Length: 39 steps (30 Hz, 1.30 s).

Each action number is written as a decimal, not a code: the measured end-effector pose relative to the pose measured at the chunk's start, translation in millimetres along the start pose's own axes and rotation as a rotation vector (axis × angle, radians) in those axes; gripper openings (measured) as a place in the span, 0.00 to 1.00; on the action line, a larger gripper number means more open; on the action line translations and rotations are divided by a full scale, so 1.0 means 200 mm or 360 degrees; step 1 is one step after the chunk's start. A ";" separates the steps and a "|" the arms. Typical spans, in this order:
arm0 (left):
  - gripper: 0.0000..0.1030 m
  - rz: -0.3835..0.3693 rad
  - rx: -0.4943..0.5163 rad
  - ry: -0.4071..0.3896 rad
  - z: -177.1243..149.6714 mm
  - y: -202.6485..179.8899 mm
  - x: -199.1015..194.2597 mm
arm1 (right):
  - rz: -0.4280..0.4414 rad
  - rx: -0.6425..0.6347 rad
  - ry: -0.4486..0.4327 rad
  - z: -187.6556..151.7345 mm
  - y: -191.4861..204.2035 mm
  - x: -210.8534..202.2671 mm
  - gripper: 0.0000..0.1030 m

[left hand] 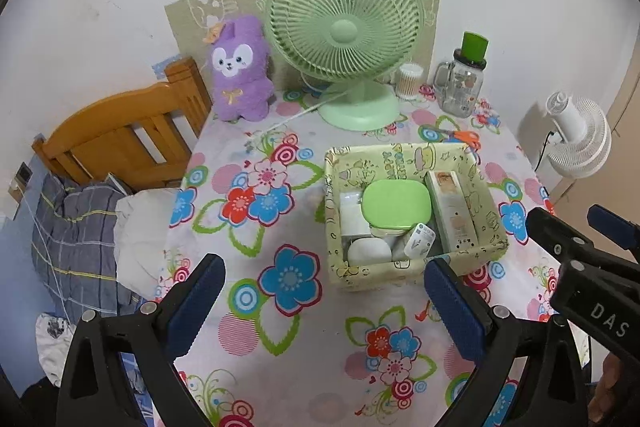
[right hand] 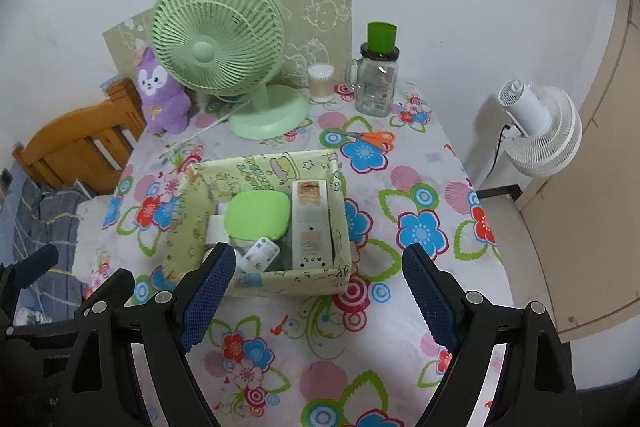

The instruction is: Organize rigid objects

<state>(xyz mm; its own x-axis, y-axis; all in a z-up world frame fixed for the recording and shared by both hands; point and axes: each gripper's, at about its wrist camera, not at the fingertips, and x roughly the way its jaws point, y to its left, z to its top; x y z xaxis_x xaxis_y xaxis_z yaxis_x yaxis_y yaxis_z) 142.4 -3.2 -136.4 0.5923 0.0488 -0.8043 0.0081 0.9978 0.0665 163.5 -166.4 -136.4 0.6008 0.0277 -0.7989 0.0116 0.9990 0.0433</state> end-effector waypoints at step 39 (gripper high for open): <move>1.00 0.0029 -0.0003 -0.0468 -0.05 0.03 -0.84 | -0.0129 0.0002 -0.0388 -0.05 -0.05 -0.91 0.89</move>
<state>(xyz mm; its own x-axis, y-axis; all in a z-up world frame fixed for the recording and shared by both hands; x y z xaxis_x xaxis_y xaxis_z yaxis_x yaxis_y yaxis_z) 35.3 -4.3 -6.2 0.8004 0.0516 -0.5973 -0.0058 0.9969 0.0783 46.1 -181.8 1.8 0.7728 -0.0620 -0.6316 0.0683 0.9976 -0.0143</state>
